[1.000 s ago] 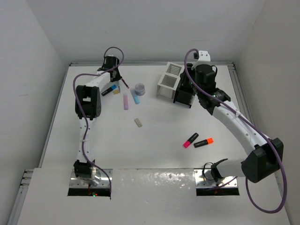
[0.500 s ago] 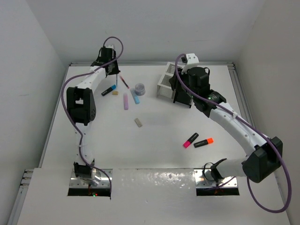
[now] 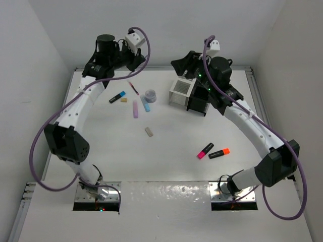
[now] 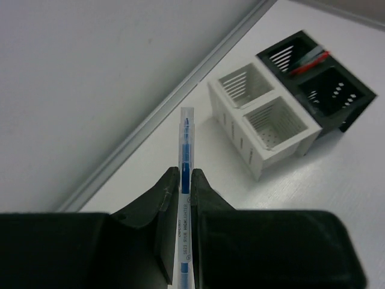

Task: Sort the stationery into containers
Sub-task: Pick up the pen from the center of the board, then place the pen in the storage box.

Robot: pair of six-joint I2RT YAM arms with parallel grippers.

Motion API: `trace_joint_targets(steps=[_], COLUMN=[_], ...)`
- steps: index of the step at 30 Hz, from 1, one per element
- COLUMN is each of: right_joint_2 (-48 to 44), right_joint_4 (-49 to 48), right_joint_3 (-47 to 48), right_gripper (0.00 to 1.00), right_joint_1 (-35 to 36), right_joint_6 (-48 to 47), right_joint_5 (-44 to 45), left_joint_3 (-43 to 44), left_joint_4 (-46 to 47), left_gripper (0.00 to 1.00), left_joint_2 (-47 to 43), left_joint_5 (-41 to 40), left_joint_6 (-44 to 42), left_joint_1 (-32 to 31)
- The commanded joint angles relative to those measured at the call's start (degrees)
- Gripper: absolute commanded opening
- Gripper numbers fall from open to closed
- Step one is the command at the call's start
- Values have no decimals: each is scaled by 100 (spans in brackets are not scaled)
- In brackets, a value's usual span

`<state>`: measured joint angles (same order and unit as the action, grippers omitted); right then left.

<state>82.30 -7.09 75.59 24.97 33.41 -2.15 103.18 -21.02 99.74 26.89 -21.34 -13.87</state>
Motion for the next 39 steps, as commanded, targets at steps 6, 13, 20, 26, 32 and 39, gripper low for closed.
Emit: trace_joint_targets(steps=[6,13,20,26,32,39], right_joint_2=[410,278,137,128,234,146], right_joint_4=[-1241,-1936,-1884,-1866,-1875,-1813], right_joint_3=[0,-571,-809,-923,-906,-1029], right_gripper=[56,55,45,33,3,0], right_joint_1=[552,649,684,772,869,782], right_joint_6=[878,1317,1414,1388,1379,1090], right_joint_5=[-303,-31,382,497,488,742], left_joint_3=[-746,-878,-887,-966,-913,-948], left_joint_4=[10,-175,-52,-8,115,256], left_gripper=[0,0,0,0,0,75], left_joint_2=[-825,-851,-895,-930,-904,-878], left_joint_5=[1099,1160,1213,1160,1081,967], left_joint_6=[-222,-160,51,165,332,911], left_joint_1=[-616,-863,-1048,-1083,-1179,-1092])
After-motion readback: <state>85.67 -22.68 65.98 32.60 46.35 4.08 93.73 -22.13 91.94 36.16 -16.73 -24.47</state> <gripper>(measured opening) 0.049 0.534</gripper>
